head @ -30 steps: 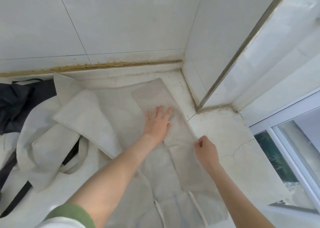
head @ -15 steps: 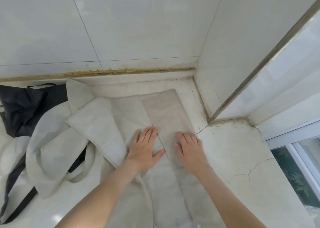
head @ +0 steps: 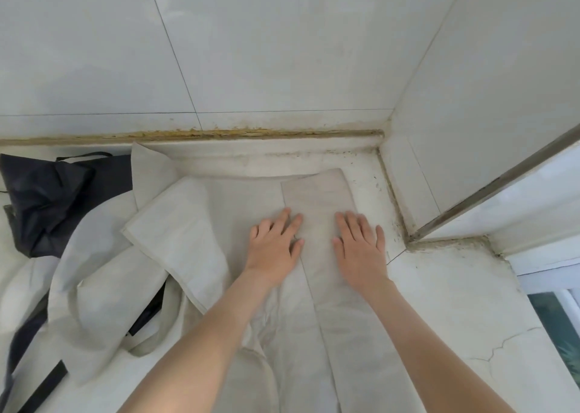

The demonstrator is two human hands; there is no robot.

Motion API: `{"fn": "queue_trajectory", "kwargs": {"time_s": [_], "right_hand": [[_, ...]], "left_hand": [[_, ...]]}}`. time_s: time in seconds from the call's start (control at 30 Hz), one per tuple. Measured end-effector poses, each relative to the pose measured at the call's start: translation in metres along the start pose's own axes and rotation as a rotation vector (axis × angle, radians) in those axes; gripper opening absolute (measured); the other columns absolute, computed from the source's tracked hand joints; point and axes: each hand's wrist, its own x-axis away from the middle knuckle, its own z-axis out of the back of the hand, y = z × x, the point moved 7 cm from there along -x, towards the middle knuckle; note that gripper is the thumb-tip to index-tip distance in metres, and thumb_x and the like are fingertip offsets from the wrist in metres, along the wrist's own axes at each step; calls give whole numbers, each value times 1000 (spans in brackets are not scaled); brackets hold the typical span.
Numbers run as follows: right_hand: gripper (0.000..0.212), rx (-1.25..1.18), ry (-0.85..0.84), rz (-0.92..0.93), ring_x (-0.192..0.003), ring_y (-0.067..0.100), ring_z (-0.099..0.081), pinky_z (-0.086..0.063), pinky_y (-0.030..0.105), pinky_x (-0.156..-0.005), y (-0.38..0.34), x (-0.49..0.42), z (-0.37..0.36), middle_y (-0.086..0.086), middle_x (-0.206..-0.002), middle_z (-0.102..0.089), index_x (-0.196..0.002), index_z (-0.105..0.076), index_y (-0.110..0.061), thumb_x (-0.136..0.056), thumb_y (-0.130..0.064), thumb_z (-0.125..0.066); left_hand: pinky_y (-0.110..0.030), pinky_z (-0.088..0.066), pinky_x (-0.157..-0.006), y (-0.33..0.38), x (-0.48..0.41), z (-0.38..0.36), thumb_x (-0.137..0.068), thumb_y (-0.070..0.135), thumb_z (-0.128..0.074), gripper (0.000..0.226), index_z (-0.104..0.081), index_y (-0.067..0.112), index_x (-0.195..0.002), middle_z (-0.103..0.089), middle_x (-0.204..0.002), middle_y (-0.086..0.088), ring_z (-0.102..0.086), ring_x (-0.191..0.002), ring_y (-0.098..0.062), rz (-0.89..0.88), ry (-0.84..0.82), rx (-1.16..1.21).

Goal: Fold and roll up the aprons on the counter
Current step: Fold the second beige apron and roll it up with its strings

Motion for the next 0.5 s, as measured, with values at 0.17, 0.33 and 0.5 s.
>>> {"fn": "queue_trajectory", "kwargs": {"time_s": [0.17, 0.33, 0.5], "right_hand": [[72, 3, -13, -70, -147, 13, 12, 16, 41, -114, 7, -2, -7, -13, -158, 12, -148, 18, -26, -80, -51, 19], [60, -74, 267, -113, -118, 23, -43, -18, 41, -102, 8, -10, 16, 7, -128, -56, -136, -47, -8, -89, -39, -26], [38, -22, 308, -119, -86, 34, -58, -36, 41, -78, 7, -48, 38, 13, -90, -64, -111, -61, -3, -91, -30, -46]], "left_hand": [[-33, -24, -97, -1, -7, -1, -92, 58, -9, 61, -7, 41, -151, -15, -159, 8, -35, -117, -25, 41, 29, 20], [-34, -25, -84, -4, -10, 8, -90, 52, -37, 62, -39, 22, -145, -53, -135, 5, -41, -104, -19, 120, 225, 57], [-32, -32, -82, 3, -45, 20, -82, 37, -47, 42, -65, 12, -111, -61, -92, -4, -60, -88, -28, -182, 339, 137]]}}
